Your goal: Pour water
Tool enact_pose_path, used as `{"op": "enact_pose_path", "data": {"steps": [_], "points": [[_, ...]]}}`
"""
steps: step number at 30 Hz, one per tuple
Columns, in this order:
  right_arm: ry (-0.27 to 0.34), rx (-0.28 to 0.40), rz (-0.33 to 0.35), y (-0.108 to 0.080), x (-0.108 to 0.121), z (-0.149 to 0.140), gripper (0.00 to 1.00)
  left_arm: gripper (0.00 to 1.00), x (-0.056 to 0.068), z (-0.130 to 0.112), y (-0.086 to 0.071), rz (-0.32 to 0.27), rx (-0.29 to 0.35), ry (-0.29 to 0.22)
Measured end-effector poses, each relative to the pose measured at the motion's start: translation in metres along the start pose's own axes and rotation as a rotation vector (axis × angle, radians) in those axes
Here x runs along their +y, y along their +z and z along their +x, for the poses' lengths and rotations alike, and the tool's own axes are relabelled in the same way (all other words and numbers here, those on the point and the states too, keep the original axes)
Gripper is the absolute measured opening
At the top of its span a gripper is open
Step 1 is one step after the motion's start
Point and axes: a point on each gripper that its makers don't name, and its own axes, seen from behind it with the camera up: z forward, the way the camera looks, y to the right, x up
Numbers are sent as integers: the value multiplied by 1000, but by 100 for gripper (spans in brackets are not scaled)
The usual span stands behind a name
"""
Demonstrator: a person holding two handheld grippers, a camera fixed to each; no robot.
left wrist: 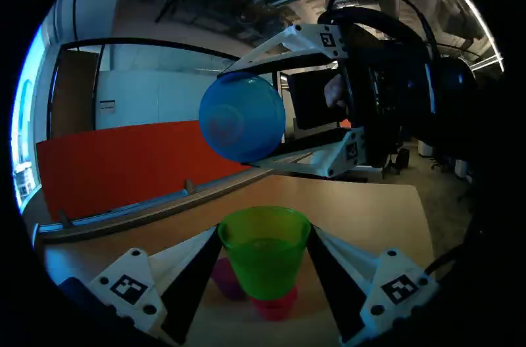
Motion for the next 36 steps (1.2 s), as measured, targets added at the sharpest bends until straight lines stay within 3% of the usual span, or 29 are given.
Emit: {"op": "enact_pose_path", "data": {"steps": [16,36], "points": [[122,16,-4,0,2,-3,91,88,1,0,0,2,-1,4],[450,31,-15,-16,-6,-13,91,88,1,-2,0,7,-6,9]]}}
